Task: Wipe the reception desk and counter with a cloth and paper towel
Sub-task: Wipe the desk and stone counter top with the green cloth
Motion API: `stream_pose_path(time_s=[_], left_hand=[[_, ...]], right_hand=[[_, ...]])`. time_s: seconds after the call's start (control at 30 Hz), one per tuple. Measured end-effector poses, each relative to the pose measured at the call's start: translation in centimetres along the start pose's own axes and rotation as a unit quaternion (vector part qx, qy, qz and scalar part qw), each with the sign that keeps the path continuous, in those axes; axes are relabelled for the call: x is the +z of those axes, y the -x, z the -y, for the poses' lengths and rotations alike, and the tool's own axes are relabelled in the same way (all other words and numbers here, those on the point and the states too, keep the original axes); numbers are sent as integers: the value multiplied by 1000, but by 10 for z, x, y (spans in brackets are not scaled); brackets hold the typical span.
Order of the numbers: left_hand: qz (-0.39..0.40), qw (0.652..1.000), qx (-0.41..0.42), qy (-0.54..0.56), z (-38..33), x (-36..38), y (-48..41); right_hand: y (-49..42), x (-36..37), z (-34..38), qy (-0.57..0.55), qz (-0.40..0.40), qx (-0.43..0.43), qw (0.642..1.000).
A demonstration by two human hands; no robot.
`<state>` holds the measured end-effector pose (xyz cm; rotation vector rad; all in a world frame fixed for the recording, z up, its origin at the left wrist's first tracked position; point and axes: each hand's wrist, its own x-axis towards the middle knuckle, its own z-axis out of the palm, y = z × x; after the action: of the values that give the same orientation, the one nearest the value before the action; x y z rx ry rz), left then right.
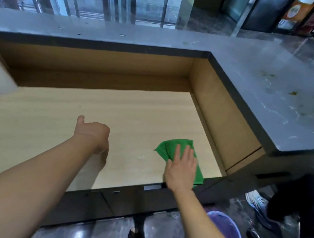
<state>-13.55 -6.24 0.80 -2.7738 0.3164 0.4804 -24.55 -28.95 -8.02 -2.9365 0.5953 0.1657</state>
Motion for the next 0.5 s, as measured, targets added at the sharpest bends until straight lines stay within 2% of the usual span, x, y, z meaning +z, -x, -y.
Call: stream_pose_path(time_s=[0.13, 0.23, 0.37, 0.43, 0.5], left_hand=[[5, 1000, -23, -3, 22, 18, 14], [16, 999, -37, -4, 35, 27, 22], [15, 999, -50, 1, 45, 29, 26], [18, 999, -35, 2, 42, 28, 29], [14, 1000, -25, 11, 41, 27, 30]], right_hand=[[40, 17, 93, -2, 31, -106, 994], [64, 28, 149, 2, 63, -224, 972], [56, 28, 147, -5, 84, -348, 934], [28, 23, 112, -11, 67, -341, 938], [-7, 15, 65, -8, 26, -256, 966]])
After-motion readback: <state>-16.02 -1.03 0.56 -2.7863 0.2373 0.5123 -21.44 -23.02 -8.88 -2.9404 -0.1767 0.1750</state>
